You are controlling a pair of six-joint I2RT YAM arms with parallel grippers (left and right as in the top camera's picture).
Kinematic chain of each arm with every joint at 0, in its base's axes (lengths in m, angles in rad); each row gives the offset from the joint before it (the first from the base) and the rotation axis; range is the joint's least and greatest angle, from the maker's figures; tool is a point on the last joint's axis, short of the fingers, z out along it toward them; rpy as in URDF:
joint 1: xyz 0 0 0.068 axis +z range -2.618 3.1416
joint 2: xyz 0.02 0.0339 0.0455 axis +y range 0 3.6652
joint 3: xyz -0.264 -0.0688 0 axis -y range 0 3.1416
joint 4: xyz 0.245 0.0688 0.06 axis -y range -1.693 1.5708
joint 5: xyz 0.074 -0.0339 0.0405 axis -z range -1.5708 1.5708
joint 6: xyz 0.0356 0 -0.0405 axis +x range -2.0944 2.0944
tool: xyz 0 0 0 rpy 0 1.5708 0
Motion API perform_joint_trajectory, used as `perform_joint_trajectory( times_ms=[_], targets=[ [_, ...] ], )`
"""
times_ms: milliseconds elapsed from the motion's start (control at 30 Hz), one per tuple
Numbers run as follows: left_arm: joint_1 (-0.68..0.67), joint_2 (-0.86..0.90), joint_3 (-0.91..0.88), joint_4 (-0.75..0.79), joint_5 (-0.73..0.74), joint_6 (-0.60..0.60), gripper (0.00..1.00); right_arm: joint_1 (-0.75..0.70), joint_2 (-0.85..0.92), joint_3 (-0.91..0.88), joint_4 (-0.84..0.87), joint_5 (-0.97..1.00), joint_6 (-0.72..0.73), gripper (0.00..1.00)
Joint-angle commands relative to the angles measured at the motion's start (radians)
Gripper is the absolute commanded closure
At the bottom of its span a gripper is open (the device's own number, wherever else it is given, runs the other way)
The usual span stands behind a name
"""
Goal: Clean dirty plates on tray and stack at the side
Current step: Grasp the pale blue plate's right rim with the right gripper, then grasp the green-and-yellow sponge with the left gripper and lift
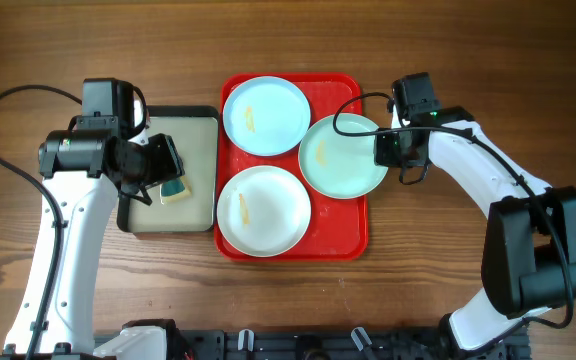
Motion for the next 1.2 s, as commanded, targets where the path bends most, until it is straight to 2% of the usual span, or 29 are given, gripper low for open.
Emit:
perform_joint_trajectory(
  times_ms=[0,133,300,367,433,500,567,767,833,900,1167],
  targets=[
    [-0.004,0.005,0.006,0.042,-0.053,0.006,0.39,0.002,0.007,-0.004,-0.001,-0.042,-0.059,0.96],
    [-0.004,0.043,0.006,0.051,-0.104,0.005,0.39,0.002,0.007,-0.004,0.001,-0.098,-0.075,0.96],
    [-0.003,0.21,0.006,0.112,-0.104,0.004,0.4,0.002,0.007,-0.004,-0.001,-0.106,-0.071,0.96],
    [-0.004,0.266,0.006,0.123,-0.103,0.005,0.3,0.002,0.007,-0.004,-0.01,-0.125,-0.072,0.95],
    [-0.003,0.274,0.006,0.121,-0.103,0.005,0.32,0.002,0.007,-0.004,-0.01,-0.125,-0.072,0.95],
    [-0.003,0.281,0.006,0.127,-0.146,0.005,0.43,0.002,0.007,-0.004,-0.01,-0.125,-0.072,0.95],
    [-0.003,0.304,0.001,0.132,-0.198,0.005,0.47,0.002,0.007,-0.004,-0.01,-0.125,-0.073,0.95],
    [-0.004,0.325,-0.126,0.281,-0.196,0.01,0.48,0.002,0.007,-0.004,-0.01,-0.125,-0.072,0.95],
    [-0.004,0.325,-0.144,0.299,-0.196,0.015,0.43,0.002,0.007,-0.004,-0.01,-0.125,-0.072,0.95],
    [-0.004,0.325,-0.172,0.335,-0.127,0.089,0.38,0.002,0.007,-0.004,-0.01,-0.125,-0.072,0.95],
    [-0.003,0.326,-0.273,0.483,-0.13,0.089,0.46,0.002,0.007,-0.004,-0.01,-0.125,-0.072,0.95]
  ],
)
